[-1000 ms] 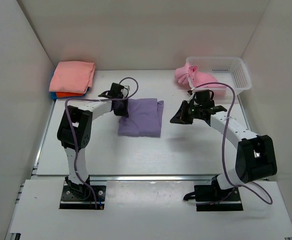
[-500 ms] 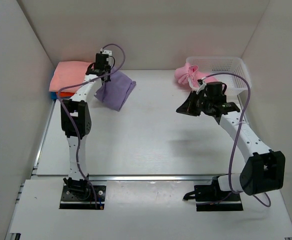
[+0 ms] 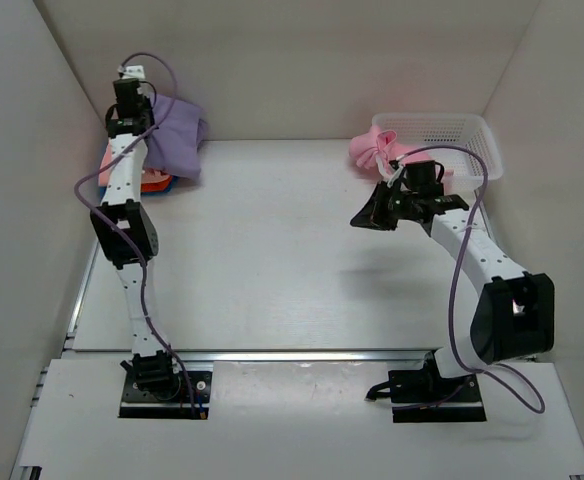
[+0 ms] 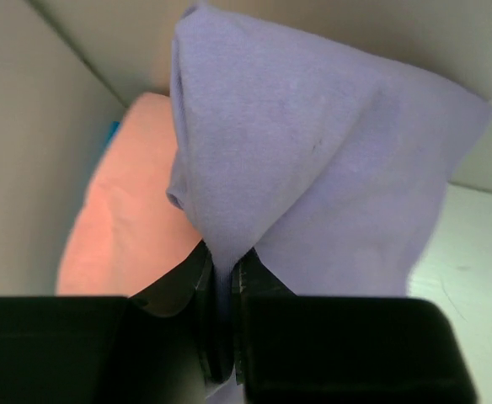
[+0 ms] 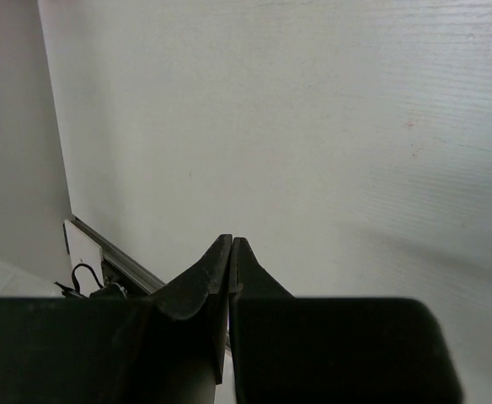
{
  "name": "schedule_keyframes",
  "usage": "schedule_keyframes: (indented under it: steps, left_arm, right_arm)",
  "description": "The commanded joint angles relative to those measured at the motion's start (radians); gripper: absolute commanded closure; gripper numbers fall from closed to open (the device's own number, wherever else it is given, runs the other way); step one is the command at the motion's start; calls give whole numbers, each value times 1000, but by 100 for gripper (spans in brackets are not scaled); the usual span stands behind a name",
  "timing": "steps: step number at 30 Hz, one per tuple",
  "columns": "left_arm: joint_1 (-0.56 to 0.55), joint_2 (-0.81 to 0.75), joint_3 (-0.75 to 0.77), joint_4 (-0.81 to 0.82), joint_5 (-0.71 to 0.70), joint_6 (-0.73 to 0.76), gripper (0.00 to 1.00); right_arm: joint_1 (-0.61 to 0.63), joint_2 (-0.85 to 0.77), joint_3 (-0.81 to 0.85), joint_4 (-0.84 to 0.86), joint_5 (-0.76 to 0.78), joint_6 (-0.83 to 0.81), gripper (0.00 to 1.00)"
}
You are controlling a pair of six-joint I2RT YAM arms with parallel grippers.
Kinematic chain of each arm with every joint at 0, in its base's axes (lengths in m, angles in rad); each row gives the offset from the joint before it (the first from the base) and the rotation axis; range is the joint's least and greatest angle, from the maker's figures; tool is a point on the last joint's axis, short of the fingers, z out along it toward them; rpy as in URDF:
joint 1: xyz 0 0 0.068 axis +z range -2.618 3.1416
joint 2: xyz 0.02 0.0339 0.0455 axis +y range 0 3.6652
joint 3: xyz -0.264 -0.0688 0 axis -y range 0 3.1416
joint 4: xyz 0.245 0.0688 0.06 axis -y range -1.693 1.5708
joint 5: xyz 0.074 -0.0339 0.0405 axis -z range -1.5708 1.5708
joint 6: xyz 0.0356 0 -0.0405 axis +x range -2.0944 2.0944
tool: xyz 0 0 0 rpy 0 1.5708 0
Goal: Fold and stack the t-shirts
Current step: Put the neatly folded tshirt into the corner of the board with the left arm
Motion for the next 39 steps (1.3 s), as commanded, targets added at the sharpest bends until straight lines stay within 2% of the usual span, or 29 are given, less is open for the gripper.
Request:
schedule_keyframes:
  steps: [1, 4, 7, 13, 16, 18, 19, 21, 25, 29, 33, 36, 39]
  left_arm:
    - [74, -79, 86, 38, 97, -48, 100]
    - [131, -68, 121, 40, 192, -132, 100]
    - [144, -79, 115, 66, 253, -149, 100]
    - [168, -81, 57, 158, 281, -192, 100]
    - [176, -50, 61, 167, 251, -189, 100]
    - [178, -36, 58, 150, 211, -194, 48]
    - [179, -41, 55, 141, 145, -194, 2]
    - [191, -42, 68, 114, 12, -218, 1]
    - [208, -100, 14, 88, -22, -258, 1]
    - [216, -209, -142, 92, 37, -281, 2]
    - [175, -390, -380, 115, 209, -261, 1]
    - [86, -507, -564, 48, 243, -215, 1]
    - [1, -533, -587, -73, 296, -265, 2]
  right_arm:
    - [16, 42, 65, 6, -17, -9, 100]
    - [38, 99, 88, -9, -12, -12, 100]
    - [52, 138, 111, -15, -20, -10, 100]
    - [79, 165, 166, -32, -8, -13, 100]
    - [72, 166, 165, -43, -11, -15, 100]
    - [75, 165, 166, -49, -3, -21, 100]
    - [75, 169, 168, -53, -3, -18, 100]
    - [85, 171, 177, -63, 9, -21, 100]
    - [99, 162, 159, -69, 26, -19, 100]
    - [110, 149, 157, -87, 90, -35, 100]
    - [121, 114, 140, -144, 173, -62, 100]
    - [122, 97, 155, -211, 286, -96, 100]
    - [64, 140, 212, -320, 325, -165, 91]
